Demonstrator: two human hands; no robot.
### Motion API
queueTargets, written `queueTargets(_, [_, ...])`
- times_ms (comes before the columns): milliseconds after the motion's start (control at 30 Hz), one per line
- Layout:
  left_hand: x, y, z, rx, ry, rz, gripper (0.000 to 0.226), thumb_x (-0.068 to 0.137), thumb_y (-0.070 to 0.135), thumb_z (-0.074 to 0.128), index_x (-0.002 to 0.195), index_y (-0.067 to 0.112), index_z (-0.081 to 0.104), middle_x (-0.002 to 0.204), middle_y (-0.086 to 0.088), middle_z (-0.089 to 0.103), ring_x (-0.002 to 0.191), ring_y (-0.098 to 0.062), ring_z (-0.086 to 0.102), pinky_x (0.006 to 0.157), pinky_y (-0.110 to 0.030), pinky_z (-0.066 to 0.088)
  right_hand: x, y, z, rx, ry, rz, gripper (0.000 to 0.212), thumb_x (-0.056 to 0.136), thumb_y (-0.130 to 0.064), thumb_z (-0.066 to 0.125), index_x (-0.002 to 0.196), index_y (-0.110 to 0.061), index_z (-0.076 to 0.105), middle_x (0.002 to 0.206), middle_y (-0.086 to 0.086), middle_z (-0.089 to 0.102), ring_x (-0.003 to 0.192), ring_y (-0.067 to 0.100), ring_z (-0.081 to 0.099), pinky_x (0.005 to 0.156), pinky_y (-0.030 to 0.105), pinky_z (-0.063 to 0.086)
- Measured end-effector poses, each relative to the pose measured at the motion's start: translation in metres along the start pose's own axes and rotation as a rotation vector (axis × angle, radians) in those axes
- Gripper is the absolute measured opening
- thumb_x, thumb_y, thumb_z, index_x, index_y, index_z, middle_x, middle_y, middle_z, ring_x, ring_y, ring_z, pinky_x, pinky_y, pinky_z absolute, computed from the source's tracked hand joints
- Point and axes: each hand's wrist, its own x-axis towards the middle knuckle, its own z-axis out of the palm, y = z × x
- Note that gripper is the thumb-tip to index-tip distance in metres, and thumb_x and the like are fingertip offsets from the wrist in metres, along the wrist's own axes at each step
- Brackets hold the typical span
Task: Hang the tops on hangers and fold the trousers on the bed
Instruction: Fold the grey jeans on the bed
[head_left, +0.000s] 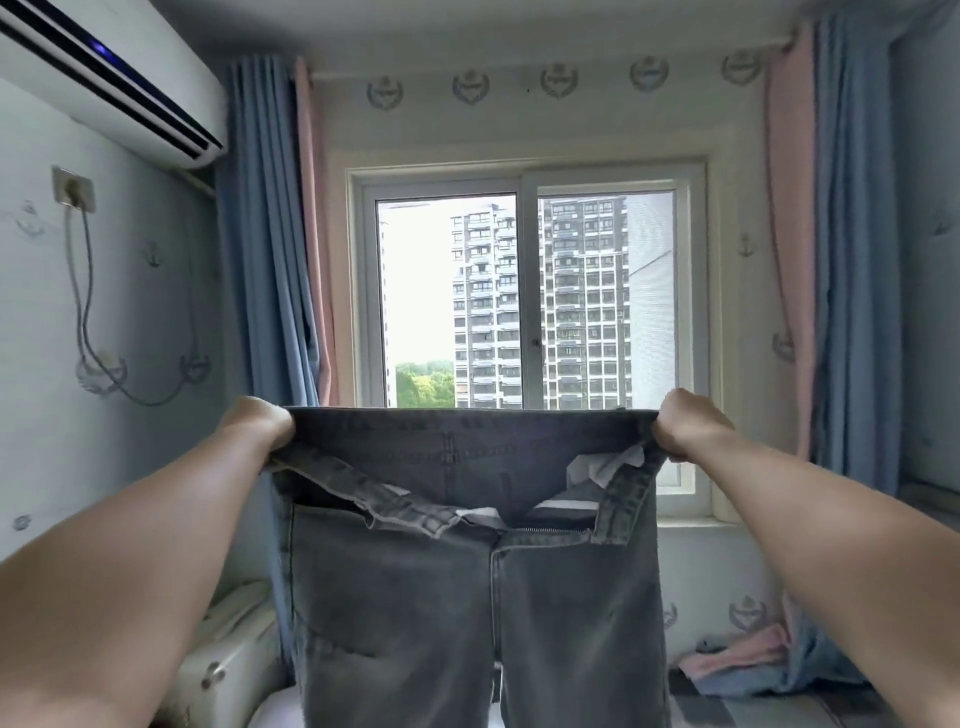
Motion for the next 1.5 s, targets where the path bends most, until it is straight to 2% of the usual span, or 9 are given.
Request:
queueTargets(133, [0.002,0.013,-0.003,-0.698,-0.159,-0.333,0.015,0.099,-0.002,0.044,0.108,0.003,0.055,0.111,-0.02,0.058,0.092,-0.039,0.063,0.047,-0.043,0.057,0.0,-0.014,-0.018,0.688,-0.374,0.348,0.024,0.102,-0.001,0.038,0.085,0.001,0.055,0.056,0.011,0.058,0.029,0.012,0.049,0.031,0.016,0.041])
queueTargets(367, [0.006,0.048,-0.013,-1.128,-0.171,-0.199,0.035,0.078,0.0,0.045,0.103,-0.004,0.068,0.102,-0.027,0.069,0.082,-0.039,0.073,0.063,-0.047,0.063,0.02,-0.041,-0.033,1.137,-0.363,0.286,0.03,0.107,-0.009,0.034,0.112,0.008,0.058,0.084,0.023,0.073,0.073,0.032,0.074,0.061,0.041,0.061])
queueTargets(600, [-0.021,0.059,-0.023,-0.438,0.133,0.45,0.042,0.079,0.012,0.067,0.119,0.021,0.057,0.101,0.0,0.063,0.092,-0.021,0.059,0.083,-0.037,0.05,0.015,-0.061,-0.055,1.079,-0.332,-0.046,0.034,0.095,0.006,0.046,0.126,-0.005,0.056,0.121,0.007,0.07,0.119,0.023,0.061,0.104,0.04,0.044])
queueTargets(733, [-0.017,0.058,-0.031,-0.214,0.365,0.66,0.024,0.092,0.021,0.069,0.112,0.007,0.063,0.095,-0.007,0.062,0.09,-0.028,0.059,0.076,-0.036,0.041,0.014,-0.061,-0.069,0.954,-0.192,-0.142,0.021,0.101,-0.009,0.053,0.12,-0.003,0.058,0.079,0.005,0.077,0.08,0.015,0.072,0.074,0.026,0.054])
queueTargets(800, [-0.008,0.058,-0.038,-0.164,0.373,0.619,0.025,0.095,0.029,0.066,0.103,0.006,0.066,0.09,-0.011,0.063,0.085,-0.033,0.06,0.072,-0.038,0.043,0.015,-0.061,-0.077,0.854,-0.059,-0.18,0.018,0.095,-0.012,0.067,0.111,-0.003,0.063,0.074,0.008,0.071,0.058,0.011,0.063,0.05,0.019,0.044])
queueTargets(1000, [0.008,0.052,-0.047,0.034,0.393,0.422,0.044,0.088,0.064,0.058,0.102,0.024,0.071,0.1,-0.01,0.071,0.104,-0.04,0.061,0.089,-0.049,0.052,0.023,-0.07,-0.081,0.75,-0.057,-0.073,0.036,0.089,-0.029,0.075,0.107,-0.001,0.061,0.092,0.013,0.063,0.075,0.023,0.055,0.057,0.029,0.043])
queueTargets(1267, [0.025,0.033,-0.03,-0.062,-0.133,0.05,0.024,0.102,0.021,0.059,0.094,-0.001,0.065,0.09,-0.017,0.064,0.09,-0.037,0.065,0.09,-0.039,0.054,0.017,-0.07,-0.064,0.611,-0.191,0.12,0.023,0.097,-0.02,0.065,0.079,-0.007,0.059,0.061,0.006,0.053,0.039,0.011,0.041,0.033,0.017,0.032])
queueTargets(1400, [0.017,0.009,0.001,-0.253,-0.38,-0.255,0.056,0.103,0.002,0.027,0.052,0.001,0.051,0.038,-0.011,0.051,0.027,-0.022,0.052,0.03,-0.028,0.047,0.009,-0.068,-0.038,0.582,-0.311,0.213,0.036,0.102,-0.017,0.052,0.067,-0.006,0.057,0.049,0.004,0.051,0.034,0.013,0.048,0.036,0.021,0.049])
queueTargets(1500, [0.003,0.009,0.035,-0.475,-0.419,-0.335,0.065,0.104,0.01,0.024,0.051,-0.005,0.058,0.042,-0.014,0.057,0.03,-0.026,0.058,0.034,-0.04,0.052,-0.007,-0.08,-0.026,0.656,-0.414,0.19,0.033,0.1,-0.014,0.043,0.073,-0.002,0.058,0.05,0.008,0.059,0.039,0.016,0.057,0.06,0.031,0.059])
